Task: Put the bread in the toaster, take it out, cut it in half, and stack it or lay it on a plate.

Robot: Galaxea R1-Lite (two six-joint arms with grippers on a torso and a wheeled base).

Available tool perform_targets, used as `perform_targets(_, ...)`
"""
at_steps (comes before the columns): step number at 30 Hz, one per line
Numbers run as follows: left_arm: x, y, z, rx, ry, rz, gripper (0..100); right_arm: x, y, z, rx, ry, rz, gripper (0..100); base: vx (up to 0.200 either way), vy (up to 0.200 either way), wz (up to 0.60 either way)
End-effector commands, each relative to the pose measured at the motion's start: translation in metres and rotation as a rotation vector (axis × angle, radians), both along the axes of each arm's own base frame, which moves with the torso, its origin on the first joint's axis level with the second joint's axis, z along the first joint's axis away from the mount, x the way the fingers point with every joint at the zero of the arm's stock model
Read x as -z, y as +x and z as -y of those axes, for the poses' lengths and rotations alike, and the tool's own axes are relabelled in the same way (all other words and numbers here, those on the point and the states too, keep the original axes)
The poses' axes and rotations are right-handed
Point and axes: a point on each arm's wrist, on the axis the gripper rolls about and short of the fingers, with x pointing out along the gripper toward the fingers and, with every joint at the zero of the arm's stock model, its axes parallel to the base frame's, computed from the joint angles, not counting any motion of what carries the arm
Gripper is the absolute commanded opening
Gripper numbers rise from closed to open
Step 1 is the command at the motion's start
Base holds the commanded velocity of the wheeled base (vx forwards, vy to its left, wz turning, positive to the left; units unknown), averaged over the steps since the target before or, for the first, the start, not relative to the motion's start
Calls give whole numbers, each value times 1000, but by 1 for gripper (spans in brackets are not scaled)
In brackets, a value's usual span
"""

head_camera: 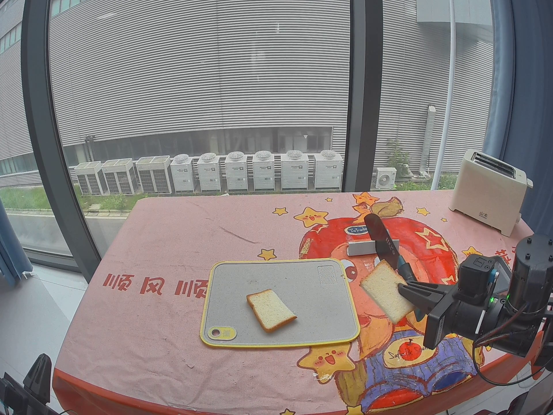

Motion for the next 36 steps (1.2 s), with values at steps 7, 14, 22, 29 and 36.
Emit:
perform_targets(7, 5, 0, 0, -2, 2, -2, 0, 1, 0, 0, 1, -9, 1, 0, 0, 0, 0)
perform_targets(14, 5, 0, 0, -2, 2, -2, 0, 0, 0, 0, 4, -7, 4, 0, 0, -143, 0)
perform_targets(22, 5, 0, 0, -2, 2, -2, 0, 0, -1, 0, 6, -8, 4, 0, 0, -200, 0)
perform_targets(29, 5, 0, 0, -2, 2, -2, 0, 0, -1, 0, 6, -7, 6, 0, 0, -200, 0)
perform_targets(36, 5, 0, 0, -2, 2, -2, 0, 1, 0, 0, 9, -11, 1, 0, 0, -200, 0)
